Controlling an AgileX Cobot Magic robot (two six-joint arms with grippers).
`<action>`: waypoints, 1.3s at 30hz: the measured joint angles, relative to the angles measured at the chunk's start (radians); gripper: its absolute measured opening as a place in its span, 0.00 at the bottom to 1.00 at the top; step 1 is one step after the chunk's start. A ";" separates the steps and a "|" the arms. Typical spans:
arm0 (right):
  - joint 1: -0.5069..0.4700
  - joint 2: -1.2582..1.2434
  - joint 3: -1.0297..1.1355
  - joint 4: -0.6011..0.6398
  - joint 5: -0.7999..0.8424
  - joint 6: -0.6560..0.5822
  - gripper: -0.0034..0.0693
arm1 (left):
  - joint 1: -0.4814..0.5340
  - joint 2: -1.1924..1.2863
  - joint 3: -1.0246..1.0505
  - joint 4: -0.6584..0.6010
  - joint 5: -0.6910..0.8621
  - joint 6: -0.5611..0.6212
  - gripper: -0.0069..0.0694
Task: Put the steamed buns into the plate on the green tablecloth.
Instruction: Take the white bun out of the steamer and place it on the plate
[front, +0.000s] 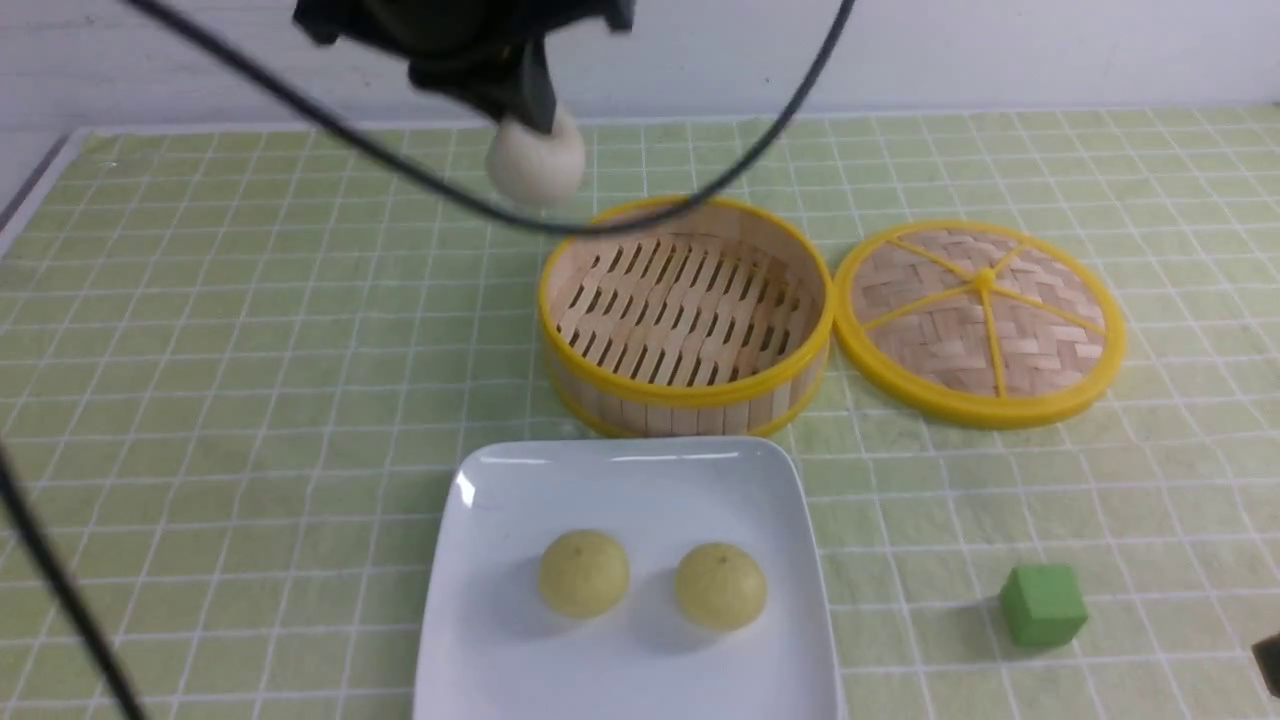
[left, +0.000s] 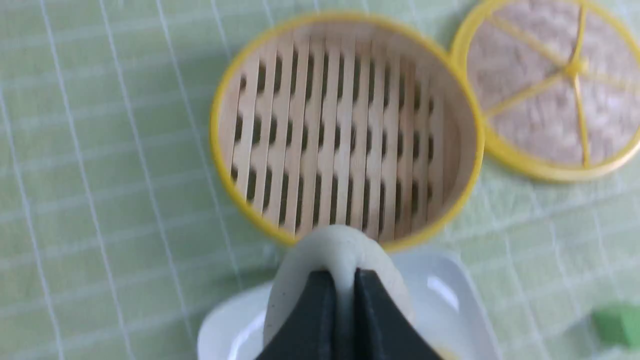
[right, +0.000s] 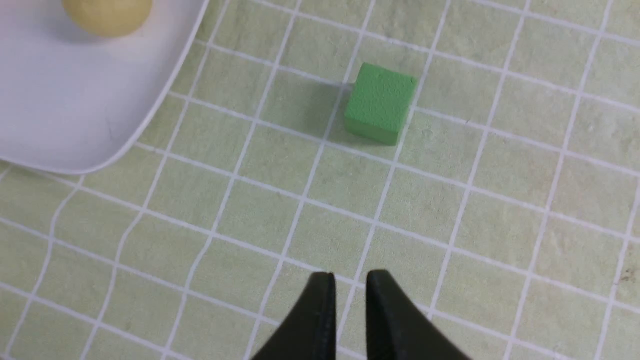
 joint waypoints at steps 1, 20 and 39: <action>0.000 0.000 0.010 0.000 -0.003 0.000 0.21 | -0.015 -0.042 0.115 0.000 0.001 0.000 0.13; 0.000 -0.036 -0.024 0.001 0.148 0.000 0.18 | -0.202 -0.152 0.901 -0.016 -0.547 -0.264 0.39; 0.000 -0.542 0.318 -0.026 -0.499 0.009 0.03 | -0.202 -0.150 0.847 0.029 -0.485 -0.280 0.68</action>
